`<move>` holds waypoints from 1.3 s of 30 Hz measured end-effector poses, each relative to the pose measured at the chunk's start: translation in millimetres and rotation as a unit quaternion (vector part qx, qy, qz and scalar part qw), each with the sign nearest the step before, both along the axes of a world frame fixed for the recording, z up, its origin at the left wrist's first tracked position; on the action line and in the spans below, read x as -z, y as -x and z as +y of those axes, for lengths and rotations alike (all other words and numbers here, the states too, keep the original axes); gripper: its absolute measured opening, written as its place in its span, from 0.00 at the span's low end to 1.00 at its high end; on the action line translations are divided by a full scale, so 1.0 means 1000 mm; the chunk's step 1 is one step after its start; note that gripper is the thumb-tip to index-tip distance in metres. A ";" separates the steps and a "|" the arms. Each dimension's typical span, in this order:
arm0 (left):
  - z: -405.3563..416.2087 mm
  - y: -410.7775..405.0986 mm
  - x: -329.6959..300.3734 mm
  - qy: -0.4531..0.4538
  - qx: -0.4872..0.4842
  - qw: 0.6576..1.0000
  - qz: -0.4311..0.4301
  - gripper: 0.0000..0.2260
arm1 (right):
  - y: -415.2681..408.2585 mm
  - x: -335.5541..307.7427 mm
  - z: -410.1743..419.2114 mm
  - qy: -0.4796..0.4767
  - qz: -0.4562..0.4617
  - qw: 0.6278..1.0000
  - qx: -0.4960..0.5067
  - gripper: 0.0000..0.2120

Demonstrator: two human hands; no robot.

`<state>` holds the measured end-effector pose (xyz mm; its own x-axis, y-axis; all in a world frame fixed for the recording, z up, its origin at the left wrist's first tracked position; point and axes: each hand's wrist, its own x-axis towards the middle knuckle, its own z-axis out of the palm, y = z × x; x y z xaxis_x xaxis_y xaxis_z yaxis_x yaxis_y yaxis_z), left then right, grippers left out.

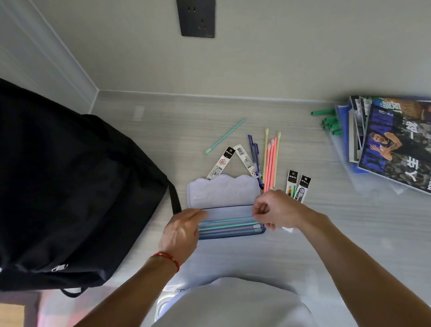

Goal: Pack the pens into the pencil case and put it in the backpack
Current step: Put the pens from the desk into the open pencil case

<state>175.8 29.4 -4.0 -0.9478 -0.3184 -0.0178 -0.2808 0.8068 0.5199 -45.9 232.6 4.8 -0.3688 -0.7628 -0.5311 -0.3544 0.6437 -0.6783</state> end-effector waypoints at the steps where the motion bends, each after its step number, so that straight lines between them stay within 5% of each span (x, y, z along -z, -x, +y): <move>1: 0.001 0.001 0.000 -0.001 0.006 1.000 -0.001 0.21 | -0.001 0.002 -0.002 0.008 0.017 1.000 0.009 0.05; 12: 0.013 -0.004 0.002 0.043 0.064 0.997 -0.020 0.25 | -0.023 0.017 0.007 0.060 0.175 0.983 0.000 0.03; 16: 0.014 -0.004 -0.001 0.052 0.058 0.997 -0.024 0.23 | -0.009 0.019 0.008 0.078 0.210 0.959 0.176 0.01; 22: 0.018 -0.002 -0.005 0.035 0.041 0.997 -0.047 0.20 | 0.022 0.024 0.002 -0.077 0.171 0.934 0.304 0.14; 31: 0.020 0.003 -0.014 0.030 0.023 0.999 -0.025 0.21 | 0.036 0.022 -0.017 -0.149 0.128 0.932 0.303 0.13; 39: 0.021 0.009 -0.016 0.017 0.027 0.999 -0.006 0.19 | 0.027 0.023 -0.023 -0.239 0.193 0.929 0.207 0.09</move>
